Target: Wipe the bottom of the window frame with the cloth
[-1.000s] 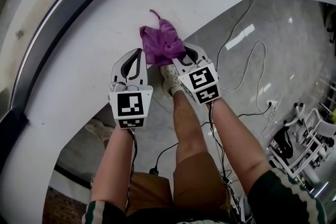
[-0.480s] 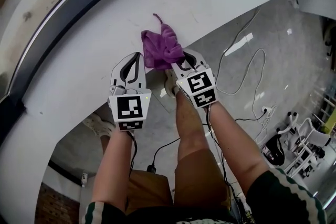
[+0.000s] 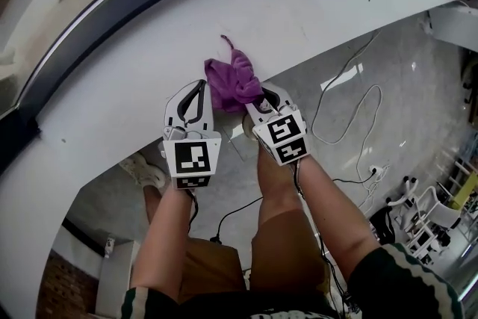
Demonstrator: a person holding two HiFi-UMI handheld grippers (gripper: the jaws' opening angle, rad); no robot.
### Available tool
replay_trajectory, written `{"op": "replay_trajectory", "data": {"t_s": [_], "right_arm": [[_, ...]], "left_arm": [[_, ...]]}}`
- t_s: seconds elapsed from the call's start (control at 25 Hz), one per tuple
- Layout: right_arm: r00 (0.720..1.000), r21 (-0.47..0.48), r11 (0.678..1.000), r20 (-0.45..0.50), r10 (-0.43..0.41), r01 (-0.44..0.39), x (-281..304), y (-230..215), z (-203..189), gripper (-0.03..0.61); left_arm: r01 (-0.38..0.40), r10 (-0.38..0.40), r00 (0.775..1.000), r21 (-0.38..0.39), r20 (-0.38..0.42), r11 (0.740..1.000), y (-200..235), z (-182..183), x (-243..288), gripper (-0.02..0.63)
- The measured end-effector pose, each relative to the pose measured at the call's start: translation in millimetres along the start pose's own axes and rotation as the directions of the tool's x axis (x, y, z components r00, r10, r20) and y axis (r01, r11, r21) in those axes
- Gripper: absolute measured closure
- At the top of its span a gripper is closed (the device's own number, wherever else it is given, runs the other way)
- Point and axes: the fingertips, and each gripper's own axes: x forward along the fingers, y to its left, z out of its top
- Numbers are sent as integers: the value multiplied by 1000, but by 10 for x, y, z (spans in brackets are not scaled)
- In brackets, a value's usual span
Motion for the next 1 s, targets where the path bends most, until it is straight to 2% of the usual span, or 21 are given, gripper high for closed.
{"op": "replay_trajectory", "data": {"t_s": [0.16, 0.28, 0.32, 0.48, 1.0], "right_arm": [[1000, -5, 1000, -10, 21, -21, 52, 177, 19, 476], [999, -19, 999, -20, 38, -38, 98, 297, 40, 476], [999, -27, 999, -24, 43, -44, 115, 339, 44, 476], [998, -56, 997, -33, 55, -57, 185, 470, 73, 476], [992, -131, 986, -74, 97, -107, 409, 901, 192, 476]], "left_arm": [[-26, 26, 1000, -37, -4, 999, 103, -98, -107, 604], [-39, 40, 999, -124, 11, 992, 158, -154, -181, 604], [-43, 45, 999, -130, 7, 991, 180, -182, -208, 604], [-63, 62, 998, -75, -13, 995, 292, -280, -298, 604], [-127, 125, 992, -175, -23, 976, 689, -611, -575, 604]]}}
